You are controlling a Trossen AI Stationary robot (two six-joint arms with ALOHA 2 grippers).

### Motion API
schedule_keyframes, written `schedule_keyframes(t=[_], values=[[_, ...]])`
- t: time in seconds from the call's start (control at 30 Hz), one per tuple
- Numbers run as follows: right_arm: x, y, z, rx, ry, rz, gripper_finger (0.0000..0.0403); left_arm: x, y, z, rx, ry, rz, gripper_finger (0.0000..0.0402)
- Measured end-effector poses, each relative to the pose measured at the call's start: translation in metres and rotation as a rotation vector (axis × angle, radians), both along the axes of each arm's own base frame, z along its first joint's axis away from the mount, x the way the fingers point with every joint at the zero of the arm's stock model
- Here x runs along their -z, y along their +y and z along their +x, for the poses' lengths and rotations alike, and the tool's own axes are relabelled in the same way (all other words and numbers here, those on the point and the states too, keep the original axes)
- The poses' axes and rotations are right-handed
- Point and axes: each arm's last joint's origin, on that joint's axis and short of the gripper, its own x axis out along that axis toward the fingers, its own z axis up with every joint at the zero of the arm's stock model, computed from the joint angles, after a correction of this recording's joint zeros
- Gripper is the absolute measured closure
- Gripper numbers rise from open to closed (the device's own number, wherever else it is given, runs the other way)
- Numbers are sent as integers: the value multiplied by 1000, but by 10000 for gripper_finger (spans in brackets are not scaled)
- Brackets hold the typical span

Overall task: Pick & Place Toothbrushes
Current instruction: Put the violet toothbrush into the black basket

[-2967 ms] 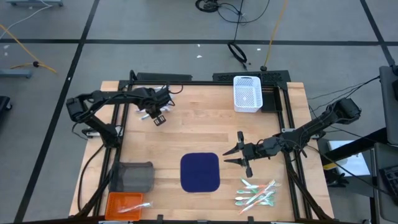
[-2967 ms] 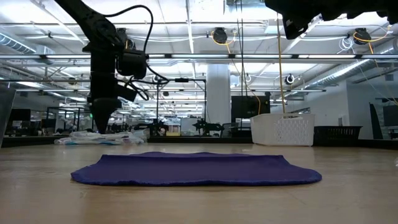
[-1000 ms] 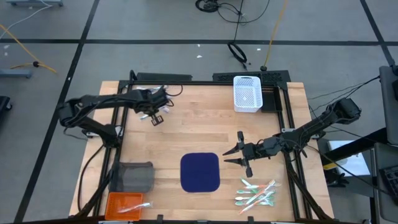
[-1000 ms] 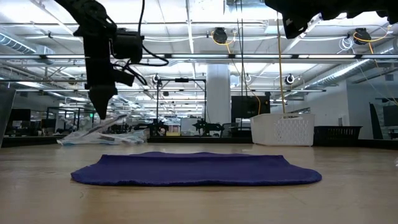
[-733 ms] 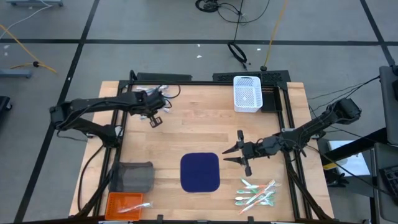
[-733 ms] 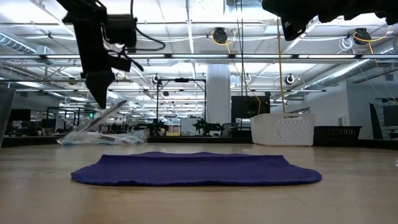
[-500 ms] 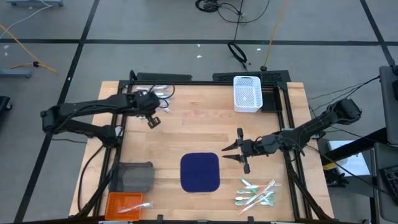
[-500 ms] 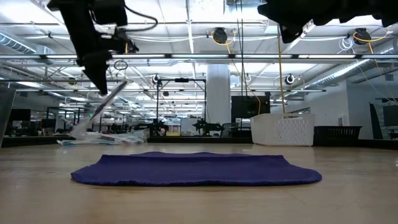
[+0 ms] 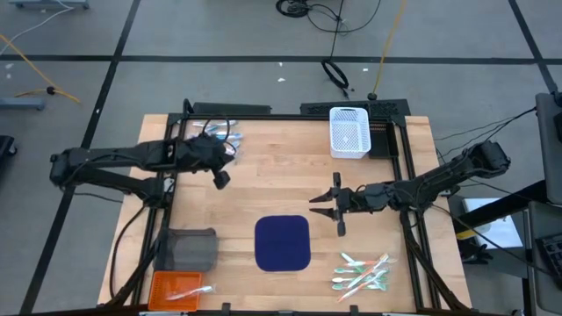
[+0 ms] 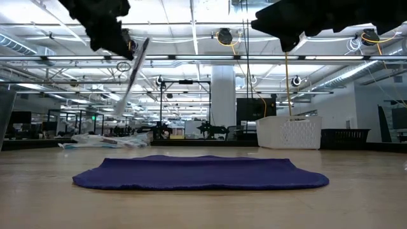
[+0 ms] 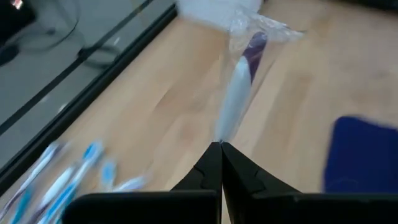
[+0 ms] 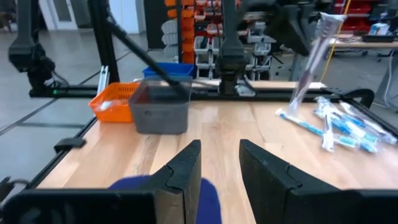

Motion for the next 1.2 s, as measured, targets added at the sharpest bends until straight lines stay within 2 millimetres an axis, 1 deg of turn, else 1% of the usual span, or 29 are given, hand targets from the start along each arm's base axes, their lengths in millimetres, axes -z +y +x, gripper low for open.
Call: schedule_keyframes(t=[0.17,0.33,0.7,1.2], values=[[-3,-4,2,16,-34,3,298,-6,-15,16,80,-118,9,401],[-5,-7,2,29,-56,5,298,-6,-30,33,155,-187,18,401],[-5,-10,3,40,-60,3,298,6,-54,74,257,-302,52,401],[-7,-13,4,54,-81,-23,298,28,-82,115,340,-448,76,401]])
